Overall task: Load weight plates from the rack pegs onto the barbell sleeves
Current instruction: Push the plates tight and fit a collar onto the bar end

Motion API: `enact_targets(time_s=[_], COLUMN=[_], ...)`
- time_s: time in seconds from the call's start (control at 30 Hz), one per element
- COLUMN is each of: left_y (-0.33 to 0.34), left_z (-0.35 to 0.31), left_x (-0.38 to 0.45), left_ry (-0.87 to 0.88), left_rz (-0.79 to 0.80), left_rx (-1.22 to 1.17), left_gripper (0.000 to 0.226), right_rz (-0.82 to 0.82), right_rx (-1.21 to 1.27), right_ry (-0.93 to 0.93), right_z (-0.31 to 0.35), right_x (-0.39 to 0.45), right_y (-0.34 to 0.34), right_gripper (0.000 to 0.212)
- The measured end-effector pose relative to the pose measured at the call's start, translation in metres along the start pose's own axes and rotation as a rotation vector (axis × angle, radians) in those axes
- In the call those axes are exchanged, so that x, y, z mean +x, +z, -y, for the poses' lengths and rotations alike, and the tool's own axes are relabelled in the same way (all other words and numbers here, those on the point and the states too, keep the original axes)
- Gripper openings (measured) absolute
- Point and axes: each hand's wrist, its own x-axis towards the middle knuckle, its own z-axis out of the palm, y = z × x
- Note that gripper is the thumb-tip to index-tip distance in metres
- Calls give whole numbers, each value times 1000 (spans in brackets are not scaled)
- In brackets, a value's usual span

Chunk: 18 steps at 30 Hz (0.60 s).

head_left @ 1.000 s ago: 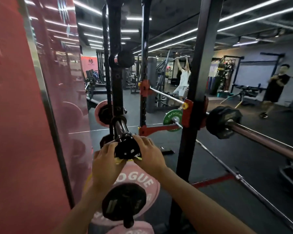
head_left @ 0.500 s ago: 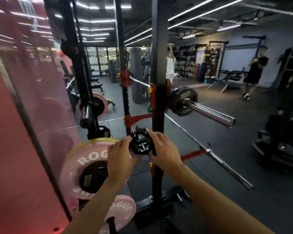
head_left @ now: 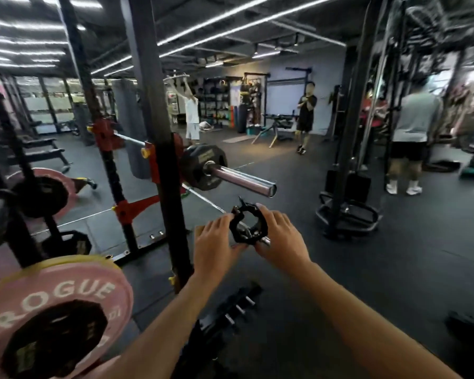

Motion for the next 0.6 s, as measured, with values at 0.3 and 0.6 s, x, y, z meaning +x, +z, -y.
enact_targets(time_s=[0.3, 0.6], left_y=[75, 122], left_z=[-15, -13], left_x=[78, 99], left_ry=[67, 20], left_rz=[-11, -69], left_rx=[-74, 17], left_gripper=[62, 64], right_rz=[-49, 10], right_rx=[-116, -52], right_ry=[105, 45], right_z=[-61, -117], right_x=[58, 100], right_y=[-9, 26], right_gripper=[87, 88])
